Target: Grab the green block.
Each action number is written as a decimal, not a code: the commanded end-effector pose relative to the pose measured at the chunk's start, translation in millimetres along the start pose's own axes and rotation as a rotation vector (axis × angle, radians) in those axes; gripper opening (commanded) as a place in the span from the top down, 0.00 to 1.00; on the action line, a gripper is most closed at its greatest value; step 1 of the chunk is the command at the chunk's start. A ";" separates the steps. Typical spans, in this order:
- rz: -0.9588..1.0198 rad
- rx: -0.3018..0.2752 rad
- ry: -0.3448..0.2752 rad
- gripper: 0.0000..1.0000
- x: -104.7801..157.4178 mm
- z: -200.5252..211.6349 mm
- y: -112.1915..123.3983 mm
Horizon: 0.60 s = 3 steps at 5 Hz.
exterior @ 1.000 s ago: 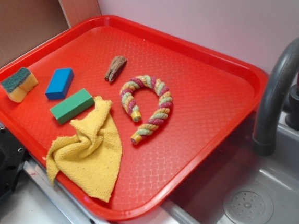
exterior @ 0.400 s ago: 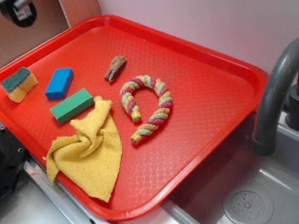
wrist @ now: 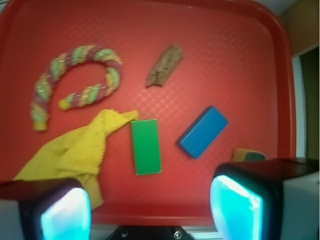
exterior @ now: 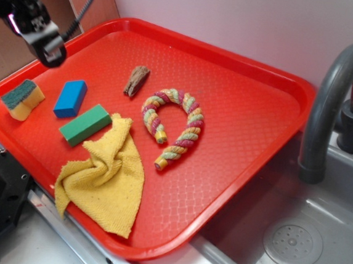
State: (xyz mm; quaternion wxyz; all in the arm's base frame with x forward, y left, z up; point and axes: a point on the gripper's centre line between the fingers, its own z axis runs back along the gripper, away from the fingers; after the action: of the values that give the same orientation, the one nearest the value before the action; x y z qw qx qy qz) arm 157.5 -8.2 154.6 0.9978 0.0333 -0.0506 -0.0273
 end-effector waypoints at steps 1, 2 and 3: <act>0.012 0.084 0.051 0.00 7.8 -51.1 -3.1; 0.002 0.105 0.082 0.00 10.3 -78.4 -8.8; -0.032 0.104 0.117 0.00 9.4 -99.5 -14.0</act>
State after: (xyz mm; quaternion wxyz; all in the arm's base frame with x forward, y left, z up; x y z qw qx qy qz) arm 174.9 -14.0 51.1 0.9955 0.0871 0.0206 -0.0303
